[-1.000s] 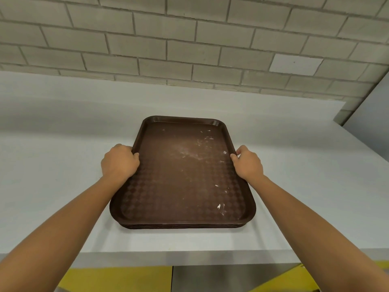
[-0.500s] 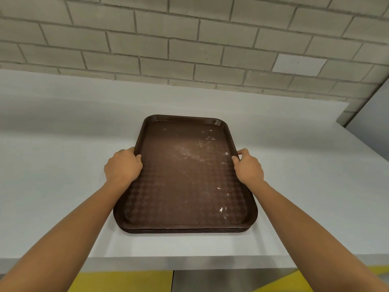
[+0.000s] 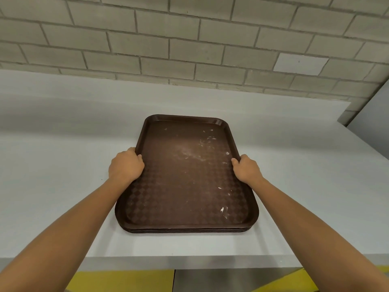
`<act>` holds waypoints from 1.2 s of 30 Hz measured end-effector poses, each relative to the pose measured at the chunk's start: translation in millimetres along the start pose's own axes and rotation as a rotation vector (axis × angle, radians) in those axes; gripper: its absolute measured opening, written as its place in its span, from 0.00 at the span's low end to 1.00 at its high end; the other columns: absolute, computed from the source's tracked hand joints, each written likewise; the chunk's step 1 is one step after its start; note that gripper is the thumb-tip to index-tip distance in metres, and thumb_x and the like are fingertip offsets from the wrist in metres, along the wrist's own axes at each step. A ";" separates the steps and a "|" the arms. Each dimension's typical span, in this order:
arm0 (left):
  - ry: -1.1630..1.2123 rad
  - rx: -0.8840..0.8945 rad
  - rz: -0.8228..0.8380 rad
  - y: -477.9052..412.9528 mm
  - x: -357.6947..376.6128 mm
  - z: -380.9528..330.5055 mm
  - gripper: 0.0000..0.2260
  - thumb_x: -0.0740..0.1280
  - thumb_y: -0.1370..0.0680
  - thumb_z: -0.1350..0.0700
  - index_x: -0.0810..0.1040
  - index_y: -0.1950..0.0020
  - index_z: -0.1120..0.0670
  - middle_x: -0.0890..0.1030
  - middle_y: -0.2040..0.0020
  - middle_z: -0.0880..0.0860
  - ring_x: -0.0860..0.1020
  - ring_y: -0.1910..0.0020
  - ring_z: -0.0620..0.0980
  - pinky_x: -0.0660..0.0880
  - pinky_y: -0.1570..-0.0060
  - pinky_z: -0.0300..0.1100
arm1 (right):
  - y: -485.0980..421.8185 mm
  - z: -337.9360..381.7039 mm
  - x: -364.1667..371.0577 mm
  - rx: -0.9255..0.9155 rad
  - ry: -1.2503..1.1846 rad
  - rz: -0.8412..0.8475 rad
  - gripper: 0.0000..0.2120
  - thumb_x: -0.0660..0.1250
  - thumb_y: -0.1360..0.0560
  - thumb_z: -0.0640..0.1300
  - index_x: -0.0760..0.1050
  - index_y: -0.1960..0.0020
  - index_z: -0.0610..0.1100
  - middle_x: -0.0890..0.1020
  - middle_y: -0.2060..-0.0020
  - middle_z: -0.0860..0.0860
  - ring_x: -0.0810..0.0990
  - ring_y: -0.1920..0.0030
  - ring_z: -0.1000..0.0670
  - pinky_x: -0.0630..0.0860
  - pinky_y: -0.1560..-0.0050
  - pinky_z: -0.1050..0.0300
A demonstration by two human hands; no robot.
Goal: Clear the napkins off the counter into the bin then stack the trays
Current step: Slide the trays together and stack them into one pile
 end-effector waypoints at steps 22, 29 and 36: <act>0.127 0.005 0.012 25.4 33.1 -84.5 0.16 0.58 0.19 0.54 0.72 0.34 0.58 0.80 0.42 0.59 0.78 0.45 0.60 0.74 0.43 0.50 | -21.6 -84.1 -47.0 -0.024 0.053 -0.088 0.17 0.53 0.18 0.48 0.70 0.41 0.36 0.78 0.46 0.38 0.77 0.46 0.38 0.69 0.52 0.54; 0.162 -0.015 0.033 37.8 56.1 -144.6 0.16 0.57 0.19 0.54 0.72 0.33 0.57 0.79 0.41 0.59 0.77 0.43 0.59 0.72 0.41 0.50 | -44.7 -133.1 -83.7 -0.018 0.074 -0.092 0.17 0.53 0.18 0.49 0.70 0.41 0.37 0.78 0.46 0.39 0.77 0.47 0.39 0.71 0.52 0.53; 0.208 -0.032 0.030 53.7 88.8 -217.3 0.17 0.57 0.19 0.53 0.71 0.32 0.57 0.78 0.39 0.58 0.77 0.42 0.59 0.72 0.40 0.51 | -77.7 -196.6 -127.0 -0.008 0.063 -0.102 0.18 0.54 0.19 0.50 0.71 0.41 0.37 0.79 0.47 0.39 0.77 0.48 0.39 0.73 0.51 0.52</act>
Point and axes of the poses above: each hand's wrist, its own y-axis away from the middle knuckle, its own x-axis out of the palm, z = x × y, the point moved 1 cm from there along -y, towards the middle knuckle
